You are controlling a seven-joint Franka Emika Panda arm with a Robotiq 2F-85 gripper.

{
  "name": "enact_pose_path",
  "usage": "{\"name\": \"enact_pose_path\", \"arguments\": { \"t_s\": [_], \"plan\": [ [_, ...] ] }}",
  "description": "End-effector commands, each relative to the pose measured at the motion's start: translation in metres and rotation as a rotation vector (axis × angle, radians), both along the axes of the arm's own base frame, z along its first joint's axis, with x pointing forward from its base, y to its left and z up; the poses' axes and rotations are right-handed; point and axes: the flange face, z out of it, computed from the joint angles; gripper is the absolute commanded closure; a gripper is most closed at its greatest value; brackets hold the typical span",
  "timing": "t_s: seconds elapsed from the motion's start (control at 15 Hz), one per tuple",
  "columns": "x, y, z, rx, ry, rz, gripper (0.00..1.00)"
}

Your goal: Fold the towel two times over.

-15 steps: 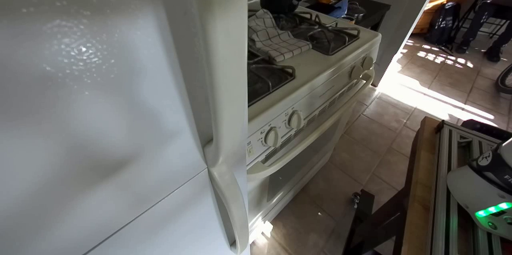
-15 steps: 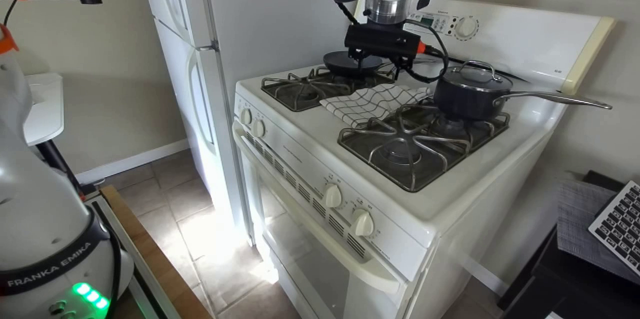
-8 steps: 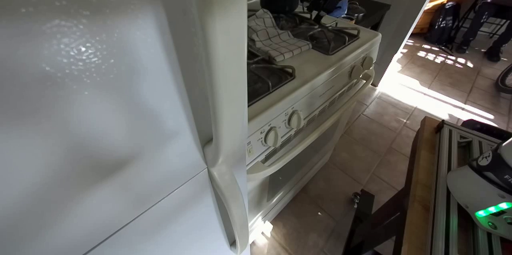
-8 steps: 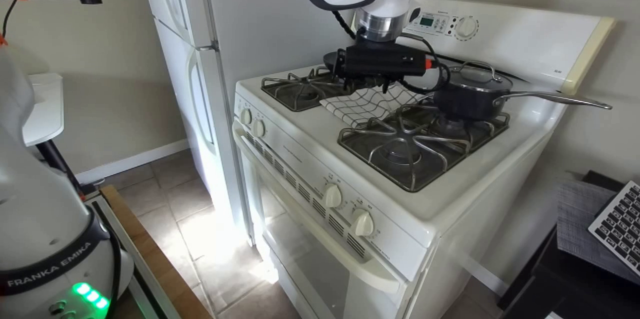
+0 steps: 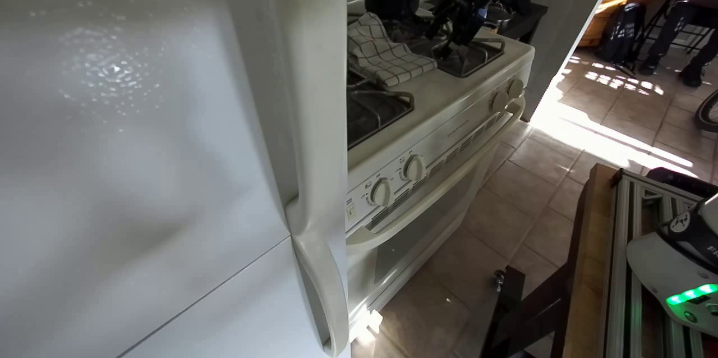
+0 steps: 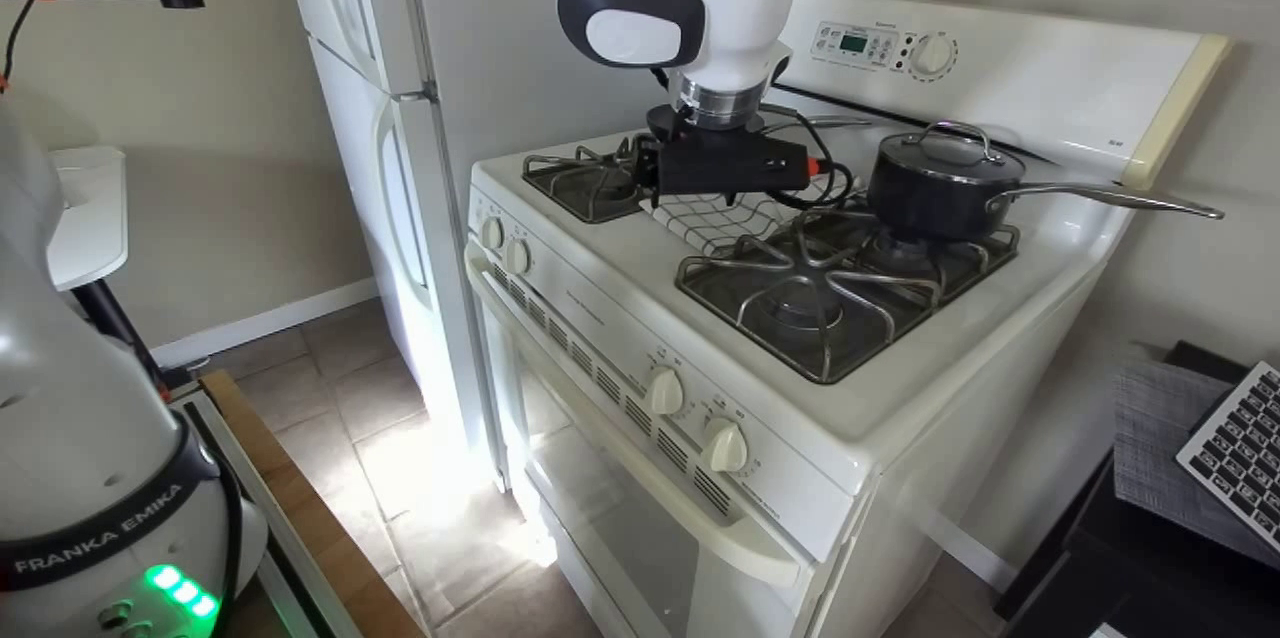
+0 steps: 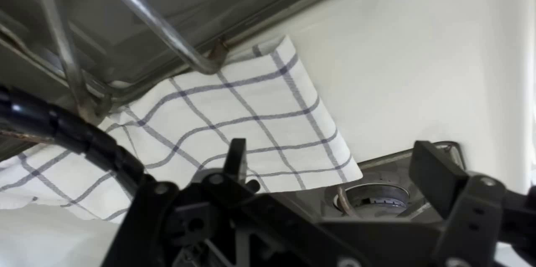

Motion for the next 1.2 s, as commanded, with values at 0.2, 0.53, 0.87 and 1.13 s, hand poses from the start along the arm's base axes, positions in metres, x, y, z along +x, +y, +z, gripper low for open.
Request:
{"name": "enact_pose_path", "arguments": {
  "t_s": [0.2, 0.53, 0.87, 1.13],
  "plan": [
    [0.009, 0.025, -0.021, -0.037, -0.073, 0.047, 0.0],
    [0.017, 0.026, -0.033, -0.077, -0.089, 0.044, 0.01],
    [0.018, 0.024, -0.042, -0.069, -0.098, 0.047, 0.1],
    [0.02, 0.023, -0.047, -0.07, -0.102, 0.049, 0.43]
  ]
}}
